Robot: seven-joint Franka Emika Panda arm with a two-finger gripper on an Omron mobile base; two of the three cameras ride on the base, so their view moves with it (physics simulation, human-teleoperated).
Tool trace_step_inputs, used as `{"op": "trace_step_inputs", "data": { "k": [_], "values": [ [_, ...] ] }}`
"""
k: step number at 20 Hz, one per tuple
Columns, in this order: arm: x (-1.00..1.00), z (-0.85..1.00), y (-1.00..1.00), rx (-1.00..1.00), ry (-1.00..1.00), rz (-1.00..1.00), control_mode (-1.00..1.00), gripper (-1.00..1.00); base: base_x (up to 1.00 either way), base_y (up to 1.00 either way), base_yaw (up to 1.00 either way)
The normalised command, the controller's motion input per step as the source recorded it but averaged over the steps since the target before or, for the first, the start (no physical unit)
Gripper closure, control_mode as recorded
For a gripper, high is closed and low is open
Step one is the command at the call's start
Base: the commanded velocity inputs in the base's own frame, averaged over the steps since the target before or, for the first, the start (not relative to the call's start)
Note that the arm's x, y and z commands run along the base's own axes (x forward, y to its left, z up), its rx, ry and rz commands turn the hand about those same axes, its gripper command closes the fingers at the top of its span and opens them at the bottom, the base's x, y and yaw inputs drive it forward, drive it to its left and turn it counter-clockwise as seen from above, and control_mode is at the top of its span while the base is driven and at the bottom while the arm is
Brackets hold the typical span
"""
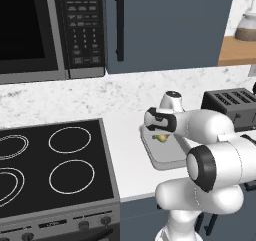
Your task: Place one cucumber and one fish in each tupperware on the nearby counter, to pack two identical lunches.
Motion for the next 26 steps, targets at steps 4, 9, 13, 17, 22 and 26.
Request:
{"op": "trace_step_inputs", "data": {
  "k": [4, 9, 13, 17, 22, 26],
  "values": [
    [0.02, -0.42, 0.05, 0.06, 0.00, 0.00, -1.00, 1.00, 0.00, 0.00, 0.00],
    [0.00, -0.28, 0.04, 0.03, 0.00, 0.00, -1.00, -1.00, 0.00, 0.00, 0.00],
    [0.00, 0.00, 0.00, 0.00, 0.00, -0.01, -1.00, -1.00, 0.00, 0.00, 0.00],
    [0.00, 0.00, 0.00, 0.00, 0.00, 0.00, -1.00, -1.00, 0.00, 0.00, 0.00],
    [-0.03, 0.17, 0.03, -0.05, 0.00, 0.00, -1.00, -1.00, 0.00, 0.00, 0.00],
    [-0.67, 0.52, 0.19, -0.21, 0.00, -0.01, -1.00, -1.00, 0.00, 0.00, 0.00]
  ]
}}
